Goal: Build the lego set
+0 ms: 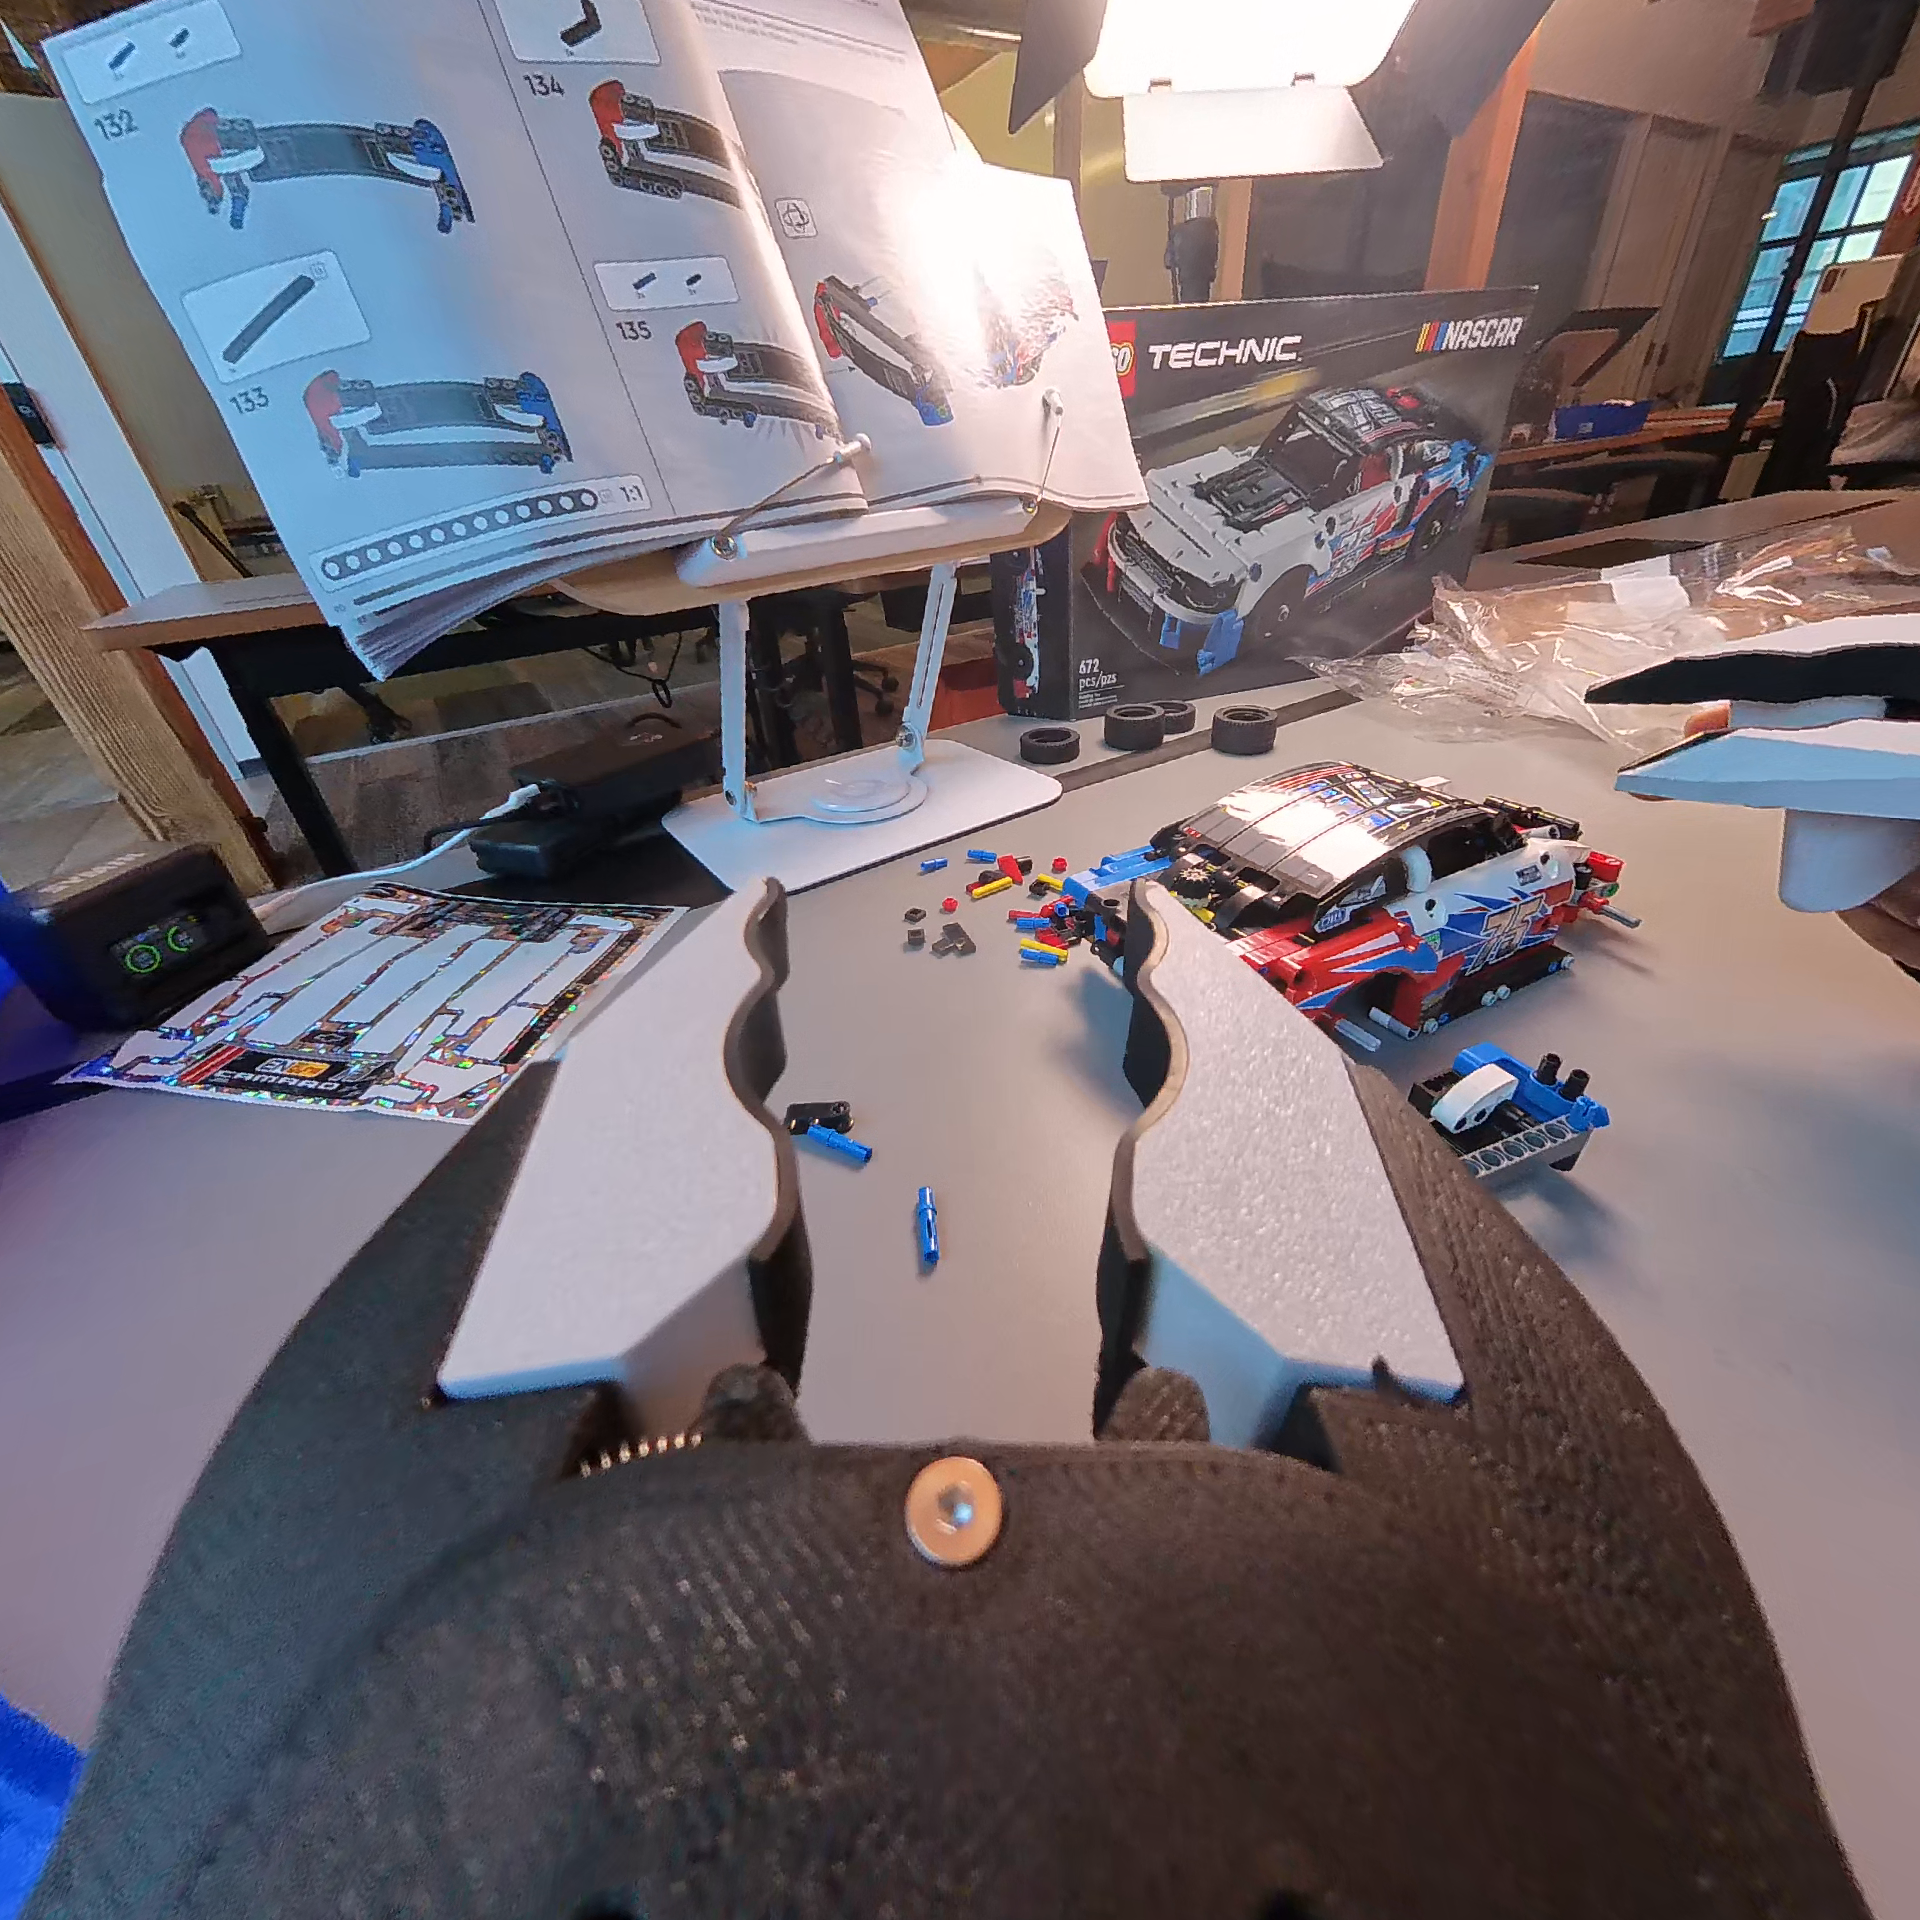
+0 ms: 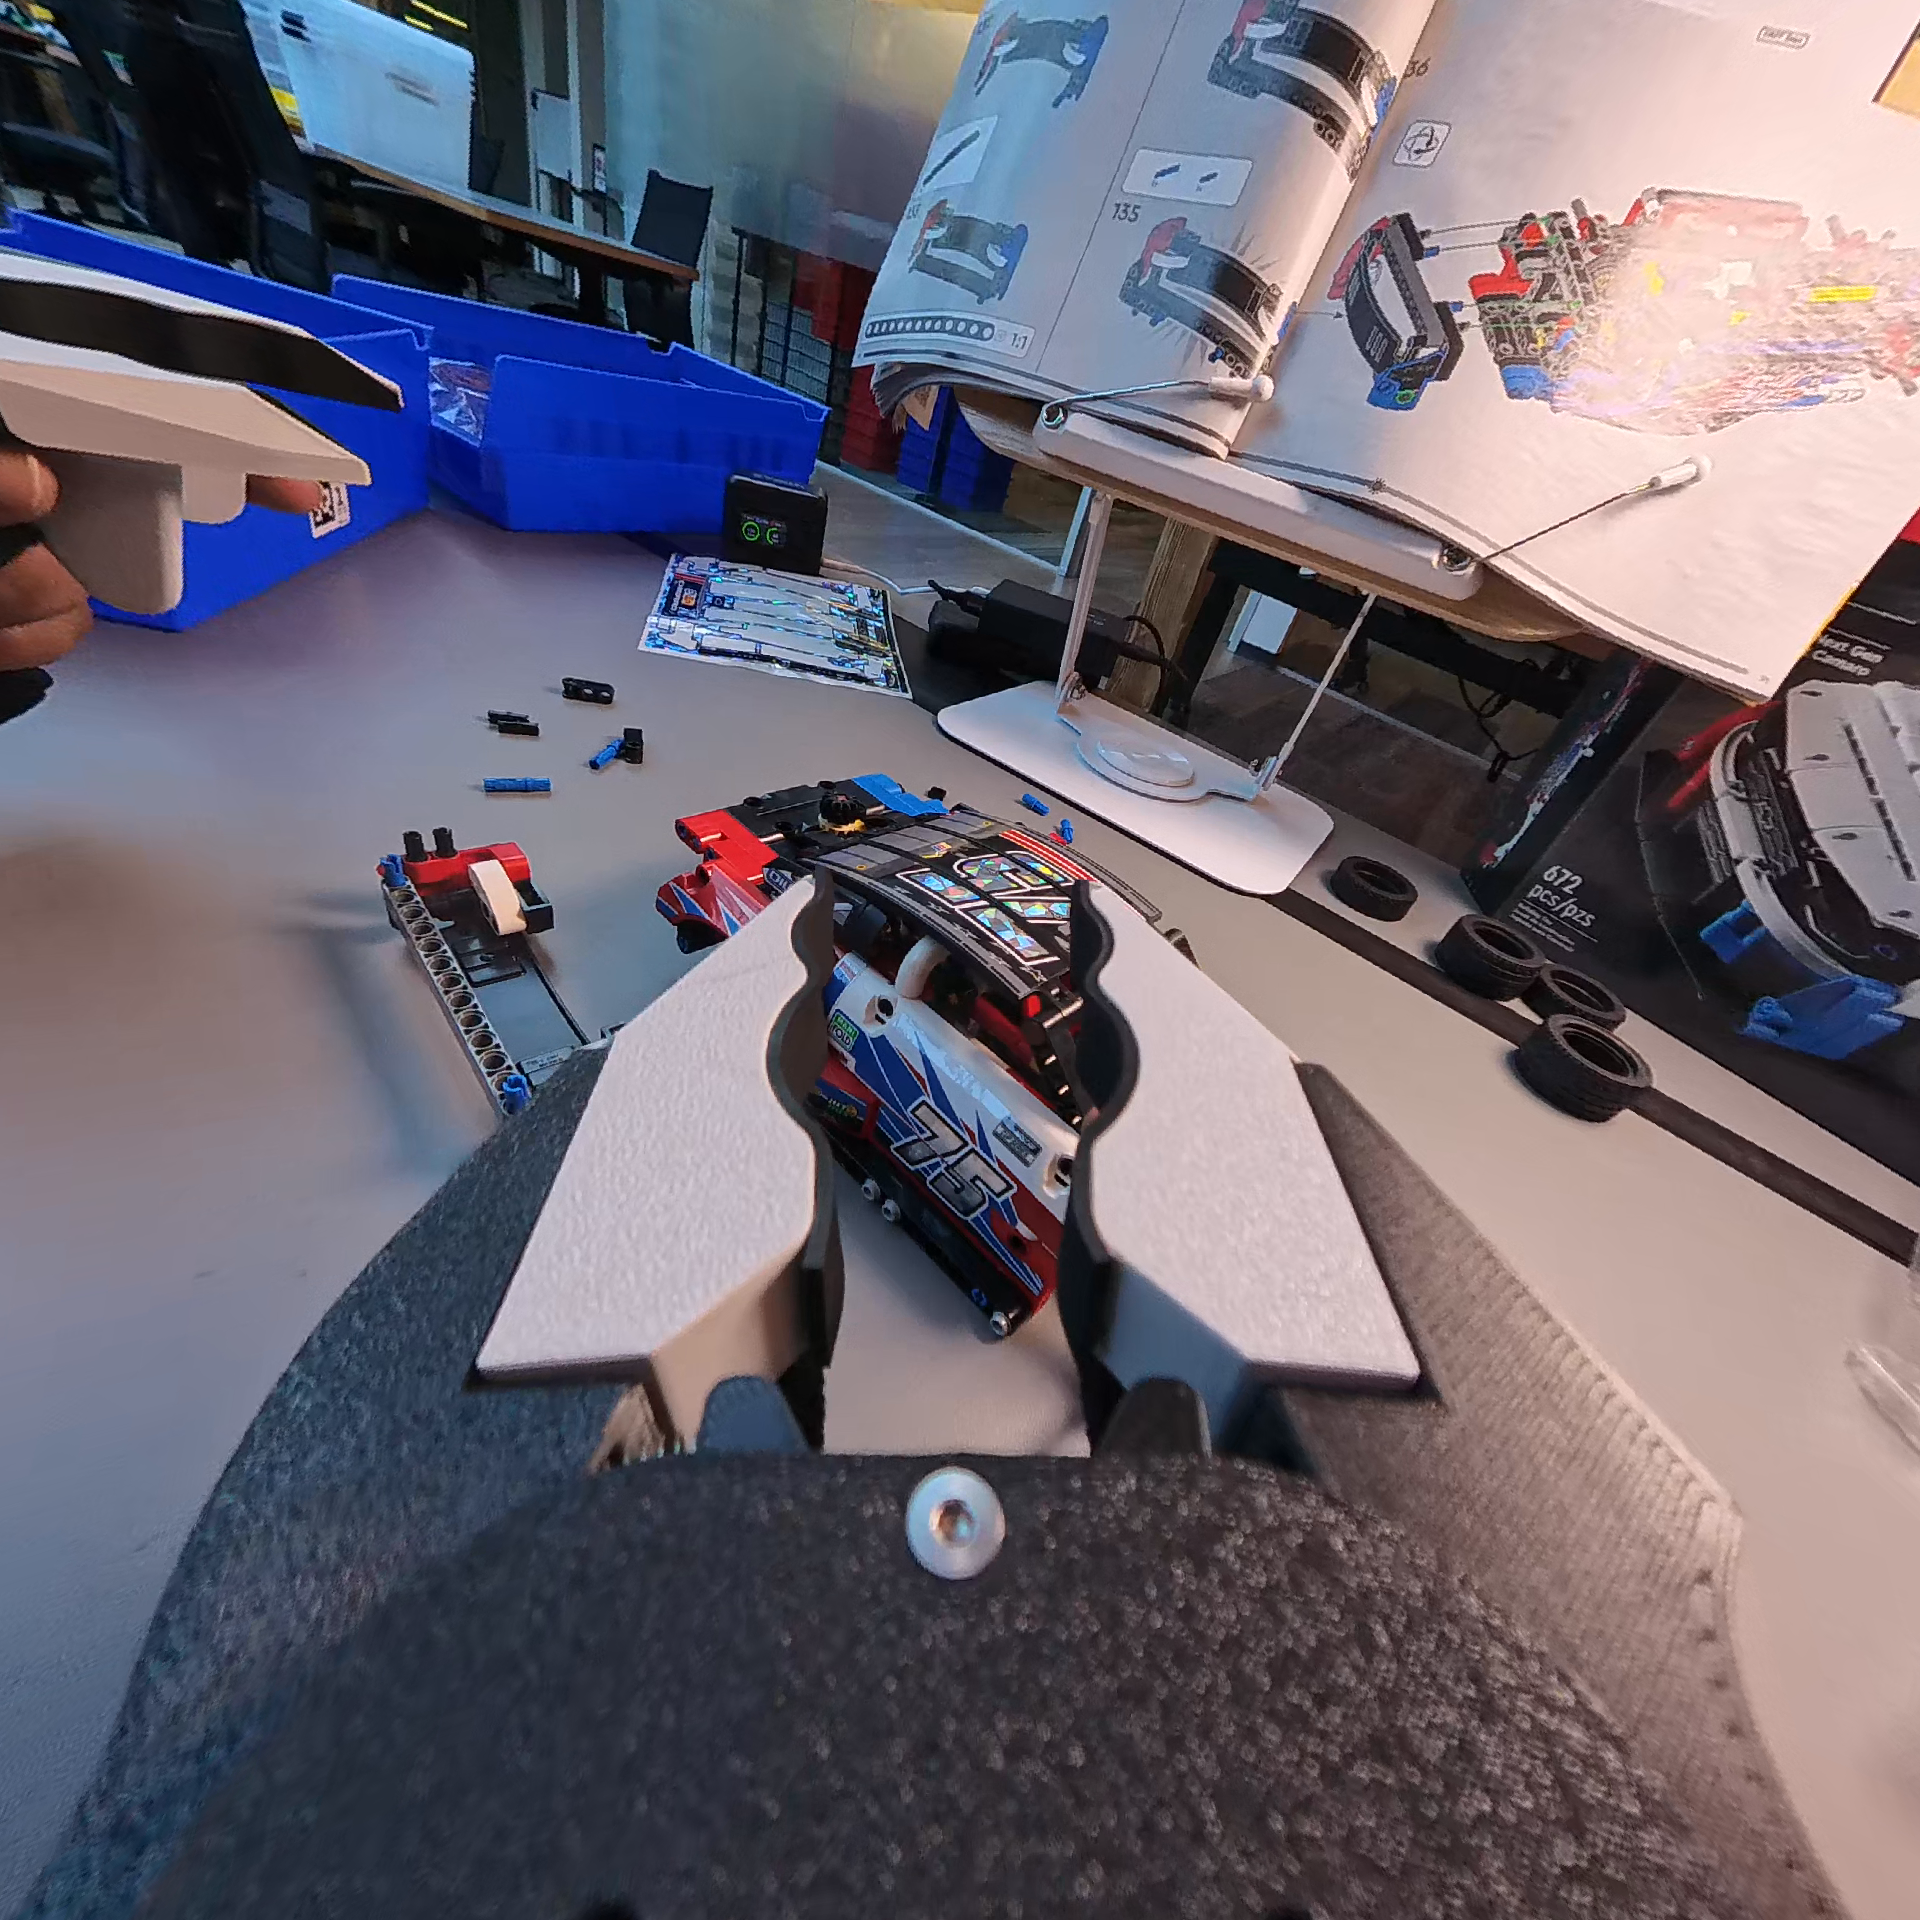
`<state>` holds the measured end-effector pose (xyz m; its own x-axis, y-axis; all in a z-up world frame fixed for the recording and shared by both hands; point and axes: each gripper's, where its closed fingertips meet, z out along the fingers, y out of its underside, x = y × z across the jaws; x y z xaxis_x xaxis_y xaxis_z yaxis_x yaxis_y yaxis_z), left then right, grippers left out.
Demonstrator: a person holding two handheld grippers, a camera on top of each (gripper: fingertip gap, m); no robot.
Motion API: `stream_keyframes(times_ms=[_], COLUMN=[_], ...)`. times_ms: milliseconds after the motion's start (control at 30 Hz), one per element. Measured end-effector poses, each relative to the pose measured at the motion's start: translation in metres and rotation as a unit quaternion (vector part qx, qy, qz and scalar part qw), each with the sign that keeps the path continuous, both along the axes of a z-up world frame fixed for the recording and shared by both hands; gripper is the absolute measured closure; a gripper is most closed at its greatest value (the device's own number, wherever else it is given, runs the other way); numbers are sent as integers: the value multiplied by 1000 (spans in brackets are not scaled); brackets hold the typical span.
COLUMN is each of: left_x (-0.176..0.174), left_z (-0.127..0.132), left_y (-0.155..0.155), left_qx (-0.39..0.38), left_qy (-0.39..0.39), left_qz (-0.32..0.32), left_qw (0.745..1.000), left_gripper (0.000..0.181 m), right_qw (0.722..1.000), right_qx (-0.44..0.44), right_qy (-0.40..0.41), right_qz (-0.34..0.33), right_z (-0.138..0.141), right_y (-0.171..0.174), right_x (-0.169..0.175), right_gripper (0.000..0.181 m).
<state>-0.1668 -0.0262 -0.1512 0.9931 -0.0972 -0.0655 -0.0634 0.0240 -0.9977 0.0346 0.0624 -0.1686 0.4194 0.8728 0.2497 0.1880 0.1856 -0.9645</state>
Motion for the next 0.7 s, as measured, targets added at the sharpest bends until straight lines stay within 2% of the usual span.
stream_keyframes(times_ms=[533, 600, 700], left_x=[2, 0, -8], left_z=[-1, 7, 34], left_y=[3, 9, 25], left_qx=[-9, -7, 10], left_qy=[-8, -18, -35], left_qz=[-3, 2, 9], left_qw=[1000, 1000, 999], left_gripper=[121, 124, 125], right_qw=[1000, 1000, 1000], right_qx=[-2, -5, -15], right_qy=[-10, -9, -8], right_qz=[-2, -5, -9], right_z=[-5, -6, -9], right_y=[0, 1, 3], right_x=[-1, -1, -1], right_gripper=[140, 140, 140])
